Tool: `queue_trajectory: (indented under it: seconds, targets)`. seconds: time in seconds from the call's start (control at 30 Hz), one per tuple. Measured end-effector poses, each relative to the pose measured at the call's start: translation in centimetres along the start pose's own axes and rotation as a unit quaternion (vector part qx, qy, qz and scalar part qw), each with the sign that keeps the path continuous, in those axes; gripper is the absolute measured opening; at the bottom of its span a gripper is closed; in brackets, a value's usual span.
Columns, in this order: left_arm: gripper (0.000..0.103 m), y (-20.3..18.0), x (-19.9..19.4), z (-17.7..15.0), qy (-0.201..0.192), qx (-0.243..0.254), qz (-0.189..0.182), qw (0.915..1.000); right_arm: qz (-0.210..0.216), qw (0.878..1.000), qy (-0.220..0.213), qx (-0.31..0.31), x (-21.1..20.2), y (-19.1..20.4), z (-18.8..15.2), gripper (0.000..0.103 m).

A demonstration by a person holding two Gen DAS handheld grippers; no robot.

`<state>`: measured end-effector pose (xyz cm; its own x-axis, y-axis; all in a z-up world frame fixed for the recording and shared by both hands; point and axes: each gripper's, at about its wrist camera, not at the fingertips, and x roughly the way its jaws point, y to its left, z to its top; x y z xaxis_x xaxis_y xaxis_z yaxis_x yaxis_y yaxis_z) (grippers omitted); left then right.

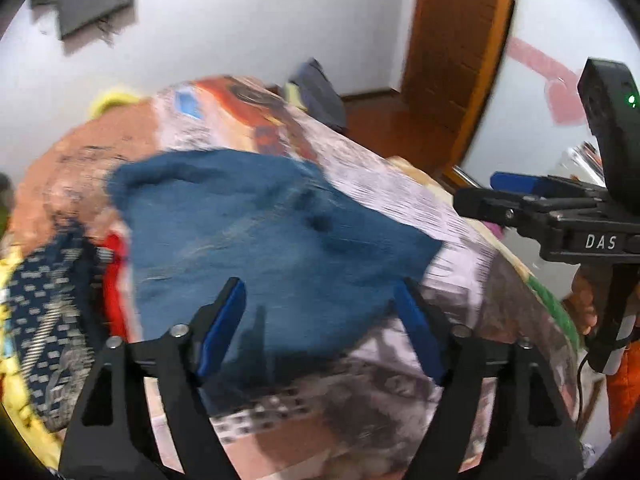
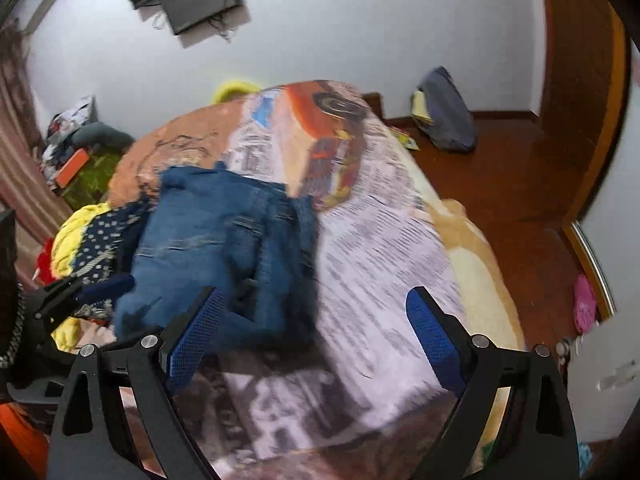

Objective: Fold large clothes

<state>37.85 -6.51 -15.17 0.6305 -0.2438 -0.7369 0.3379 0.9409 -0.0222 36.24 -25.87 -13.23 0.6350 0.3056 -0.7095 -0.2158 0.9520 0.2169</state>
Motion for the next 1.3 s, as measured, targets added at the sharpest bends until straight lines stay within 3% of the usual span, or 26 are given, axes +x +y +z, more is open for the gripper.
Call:
queue_trajectory:
  seconds: [0.1, 0.2, 0.4, 0.6, 0.7, 0.83, 1.0, 1.3]
  targets:
    - [0.09, 2.4, -1.6, -0.4, -0.015, -0.008, 0.055, 0.9983, 0.025, 0.999, 0.001, -0.02, 1.1, 2.4, 0.7, 0.091]
    - [0.09, 5.2, -1.1, -1.1, 0.002, -0.025, 0.102, 0.9945, 0.037, 0.998, 0.014, -0.043, 2.9, 4.3, 0.8, 0.091]
    - [0.091, 8.3, 1.8, -4.3, 0.059, -0.047, 0.132, 0.9883, 0.014, 0.996, 0.063, -0.058, 6.9, 4.4, -1.1, 0.091]
    - [0.091, 8.5, 1.1, -5.9, 0.049, -0.05, 0.092, 0.9933, 0.056, 0.993, 0.099, 0.004, 7.3, 0.4, -2.1, 0.092]
    - [0.091, 8.9, 0.5, -5.3, 0.048, -0.046, 0.097, 0.9931, 0.065, 0.992, 0.108, 0.023, 6.7, 0.0, -1.5, 0.092]
    - [0.091, 10.6, 0.1, -3.6, 0.028, -0.05, 0.118, 0.9914, 0.034, 0.997, 0.072, -0.011, 5.1, 1.3, 0.4, 0.092]
    - [0.091, 12.7, 0.7, -1.2, 0.011, -0.058, 0.144, 0.9879, 0.04, 0.998, 0.044, -0.031, 5.2, 2.5, 3.0, 0.092]
    - [0.091, 14.7, 5.3, 2.5, 0.023, -0.059, 0.151, 0.9866, 0.044, 0.995, 0.065, -0.066, 10.0, 3.9, 5.4, 0.092]
